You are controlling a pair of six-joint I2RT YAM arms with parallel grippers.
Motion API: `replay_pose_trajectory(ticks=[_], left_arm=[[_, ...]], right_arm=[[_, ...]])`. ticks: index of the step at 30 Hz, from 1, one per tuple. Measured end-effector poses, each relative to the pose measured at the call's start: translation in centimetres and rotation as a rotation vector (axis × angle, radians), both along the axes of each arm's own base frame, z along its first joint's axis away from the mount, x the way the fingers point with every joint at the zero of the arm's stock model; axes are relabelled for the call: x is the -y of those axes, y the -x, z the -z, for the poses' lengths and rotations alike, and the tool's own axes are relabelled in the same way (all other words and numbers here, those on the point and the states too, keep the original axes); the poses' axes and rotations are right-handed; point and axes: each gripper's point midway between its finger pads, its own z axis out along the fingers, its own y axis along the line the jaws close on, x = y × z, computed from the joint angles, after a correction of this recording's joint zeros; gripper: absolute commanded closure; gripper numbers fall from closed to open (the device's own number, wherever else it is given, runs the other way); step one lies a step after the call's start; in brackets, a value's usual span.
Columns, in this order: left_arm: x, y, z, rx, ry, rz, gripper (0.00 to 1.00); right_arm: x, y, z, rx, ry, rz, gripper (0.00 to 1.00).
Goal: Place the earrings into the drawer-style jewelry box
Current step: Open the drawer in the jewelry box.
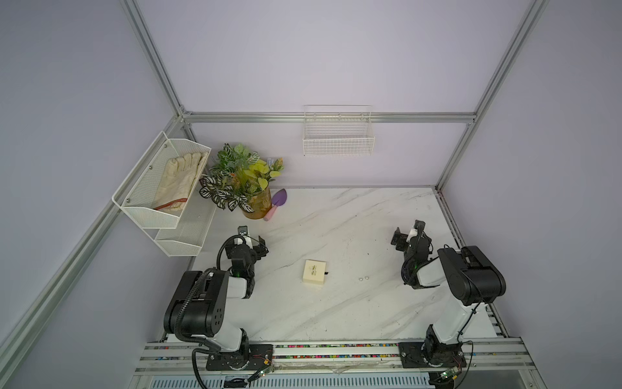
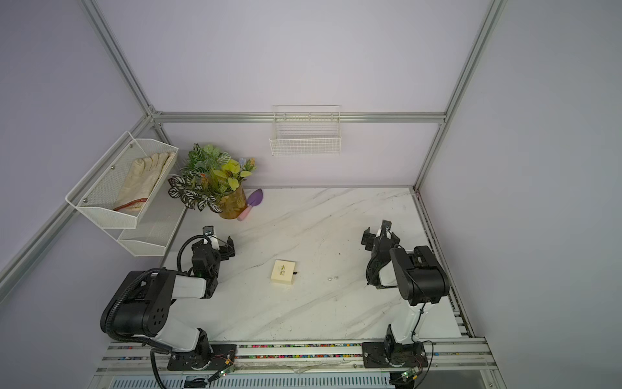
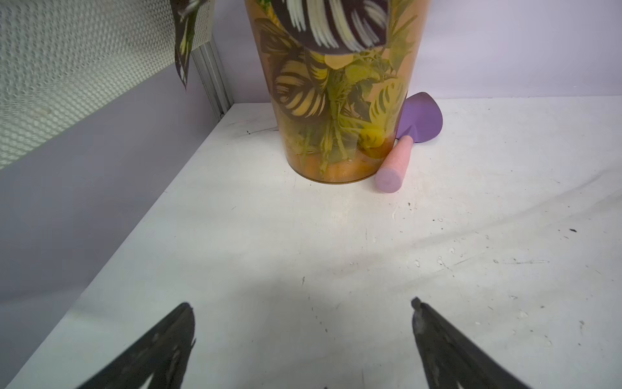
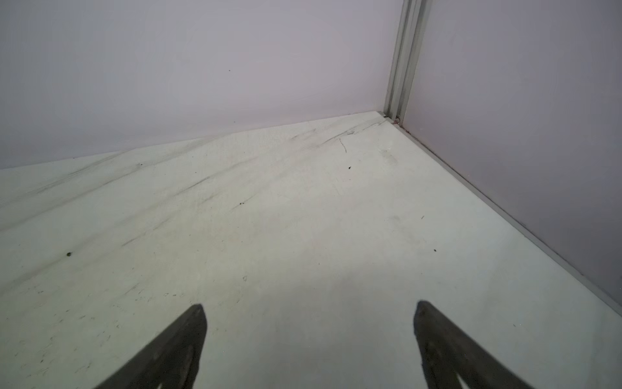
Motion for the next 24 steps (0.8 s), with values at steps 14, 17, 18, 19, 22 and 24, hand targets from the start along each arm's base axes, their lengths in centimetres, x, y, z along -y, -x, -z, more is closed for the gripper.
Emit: replay_pose_trajectory(ticks=[14,17,18,19,22,24], left_arm=[[0.00,0.00,0.00,0.000,0.000,0.000,0.00],[-0.01,0.00,0.00,0.000,0.000,0.000,0.00],[0.00,0.00,0.00,0.000,0.000,0.000,0.00],[0.00,0.00,0.00,0.000,0.000,0.000,0.00],[0.02,-0.02,-0.14,0.006,0.000,0.001,0.00],[0.08,0.22,-0.49,0.022,-0.003,0.000,0.00]], right_arm=[[-0.01,0.00,-0.01,0.000,0.000,0.000,0.03],[-0.01,0.00,-0.01,0.000,0.000,0.000,0.03],[-0.01,0.00,-0.01,0.000,0.000,0.000,0.03],[-0.01,0.00,-0.01,0.000,0.000,0.000,0.03],[0.00,0.04,-0.08,0.004,0.001,-0.001,0.03],[-0.11,0.41,-0.46,0.007,0.000,-0.006,0.03]])
